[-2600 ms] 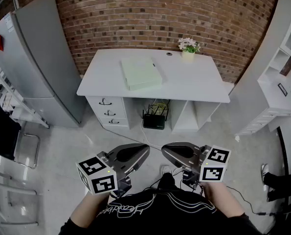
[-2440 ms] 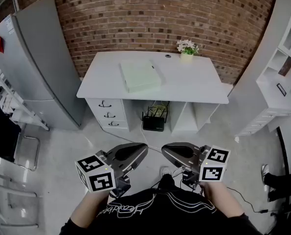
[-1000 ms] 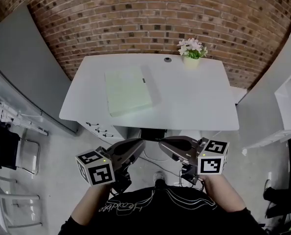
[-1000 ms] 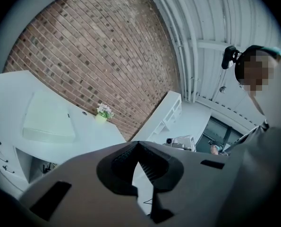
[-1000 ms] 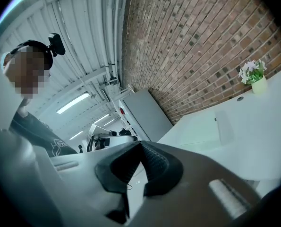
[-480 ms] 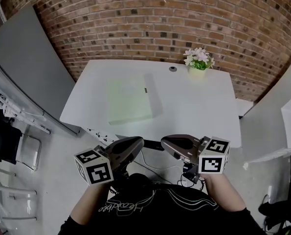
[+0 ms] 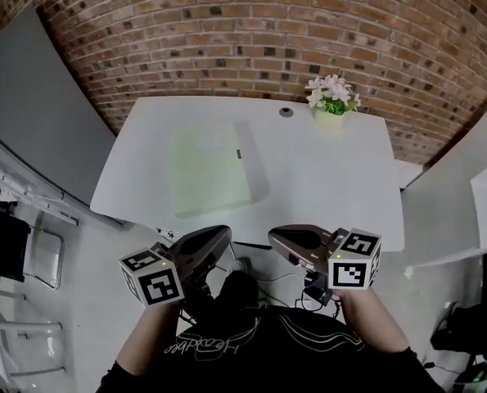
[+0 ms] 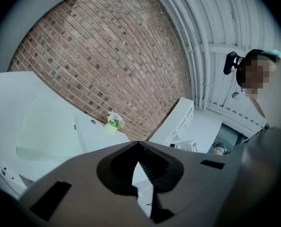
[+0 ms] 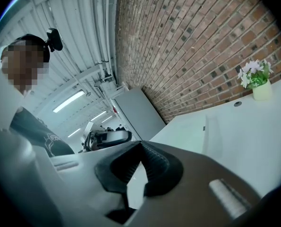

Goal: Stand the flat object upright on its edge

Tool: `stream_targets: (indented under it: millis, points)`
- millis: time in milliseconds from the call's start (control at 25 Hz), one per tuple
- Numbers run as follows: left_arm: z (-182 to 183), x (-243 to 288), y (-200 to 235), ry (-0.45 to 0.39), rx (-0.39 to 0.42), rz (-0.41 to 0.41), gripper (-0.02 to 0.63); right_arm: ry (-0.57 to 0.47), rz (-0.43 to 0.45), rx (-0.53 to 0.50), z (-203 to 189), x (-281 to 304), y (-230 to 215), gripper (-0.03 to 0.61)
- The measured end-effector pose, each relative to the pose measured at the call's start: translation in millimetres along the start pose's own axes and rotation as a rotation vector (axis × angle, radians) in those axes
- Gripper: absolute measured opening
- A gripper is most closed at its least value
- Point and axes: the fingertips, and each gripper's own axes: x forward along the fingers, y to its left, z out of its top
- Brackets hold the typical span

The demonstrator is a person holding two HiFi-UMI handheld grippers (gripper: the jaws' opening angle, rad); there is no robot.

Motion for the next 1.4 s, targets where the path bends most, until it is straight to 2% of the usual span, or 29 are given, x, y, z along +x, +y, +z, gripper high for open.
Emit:
stream_targets:
  millis: [480, 920, 1120, 1400]
  points:
    - [57, 12, 99, 0.025, -0.04, 0.044, 0.002, -0.009, -0.007, 0.087, 34, 61, -68, 0.023]
    - [79, -6, 223, 0.062, -0.081, 0.205, 0.007, 0.041, -0.086, 0.197, 33, 116, -146, 0.064]
    - [85, -8, 262, 0.07, -0.092, 0.217, 0.051, 0.049, -0.145, 0.222, 33, 133, -181, 0.077]
    - [94, -10, 318, 0.092, -0.116, 0.311, 0.124, 0.092, -0.24, 0.224, 29, 150, -223, 0.1]
